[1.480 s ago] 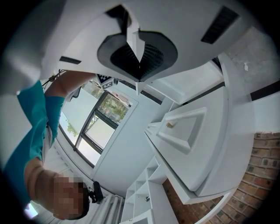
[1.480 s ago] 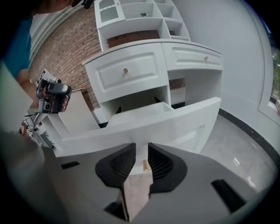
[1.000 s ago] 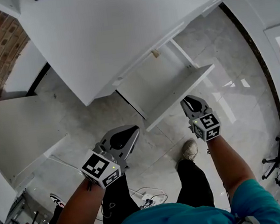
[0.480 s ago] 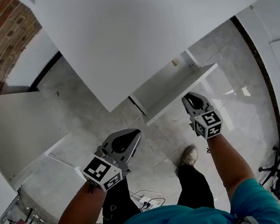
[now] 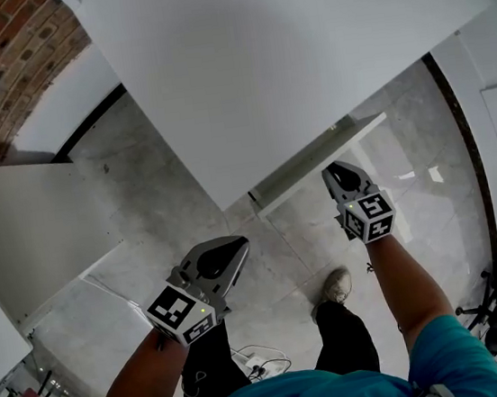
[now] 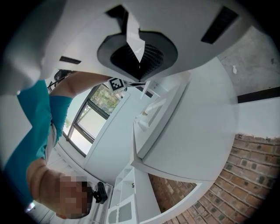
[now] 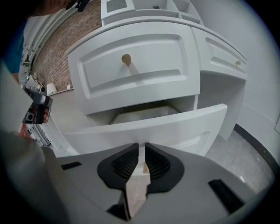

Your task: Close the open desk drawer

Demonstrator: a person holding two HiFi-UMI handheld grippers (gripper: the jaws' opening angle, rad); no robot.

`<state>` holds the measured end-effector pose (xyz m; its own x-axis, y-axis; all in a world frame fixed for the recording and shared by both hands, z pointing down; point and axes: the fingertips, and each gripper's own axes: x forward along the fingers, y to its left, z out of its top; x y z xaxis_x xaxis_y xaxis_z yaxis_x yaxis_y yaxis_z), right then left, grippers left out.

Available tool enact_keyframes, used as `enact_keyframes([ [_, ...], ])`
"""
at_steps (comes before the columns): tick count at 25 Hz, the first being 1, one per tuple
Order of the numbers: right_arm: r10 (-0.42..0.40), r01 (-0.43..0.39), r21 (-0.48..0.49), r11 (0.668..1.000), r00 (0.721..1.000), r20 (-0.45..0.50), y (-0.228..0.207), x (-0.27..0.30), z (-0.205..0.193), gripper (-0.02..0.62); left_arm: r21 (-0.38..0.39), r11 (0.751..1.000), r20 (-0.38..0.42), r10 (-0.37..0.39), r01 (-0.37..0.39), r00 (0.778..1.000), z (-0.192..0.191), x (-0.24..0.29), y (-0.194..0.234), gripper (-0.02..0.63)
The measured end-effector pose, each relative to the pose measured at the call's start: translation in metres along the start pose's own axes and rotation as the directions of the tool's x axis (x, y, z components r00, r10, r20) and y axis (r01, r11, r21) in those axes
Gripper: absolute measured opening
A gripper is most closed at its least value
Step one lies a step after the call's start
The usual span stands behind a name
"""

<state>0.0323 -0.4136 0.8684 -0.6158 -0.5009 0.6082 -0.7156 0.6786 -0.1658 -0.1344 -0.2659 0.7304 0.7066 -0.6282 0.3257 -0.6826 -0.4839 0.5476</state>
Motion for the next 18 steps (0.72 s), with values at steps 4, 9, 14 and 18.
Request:
enact_keyframes([
  [4, -0.001, 0.001, -0.006, 1.000, 1.000, 0.007, 0.001, 0.010, 0.009, 0.054, -0.002, 1.000, 0.004, 0.011, -0.011, 1.000, 0.002, -0.010, 0.008, 0.012],
  [9, 0.001, -0.001, -0.015, 1.000, 1.000, 0.015, 0.001, 0.025, 0.021, 0.054, -0.004, 0.999, 0.013, 0.036, -0.036, 0.999, 0.006, -0.019, 0.021, 0.012],
  [14, -0.002, 0.002, -0.025, 1.000, 1.000, 0.026, -0.001, 0.040, 0.032, 0.054, -0.006, 0.999, 0.023, 0.043, -0.043, 0.999, 0.007, -0.025, 0.024, 0.012],
  [18, -0.005, 0.006, -0.025, 1.000, 0.999, 0.037, -0.002, 0.052, 0.038, 0.053, -0.014, 0.999, 0.031, 0.049, -0.049, 0.998, 0.006, -0.030, 0.025, 0.012],
])
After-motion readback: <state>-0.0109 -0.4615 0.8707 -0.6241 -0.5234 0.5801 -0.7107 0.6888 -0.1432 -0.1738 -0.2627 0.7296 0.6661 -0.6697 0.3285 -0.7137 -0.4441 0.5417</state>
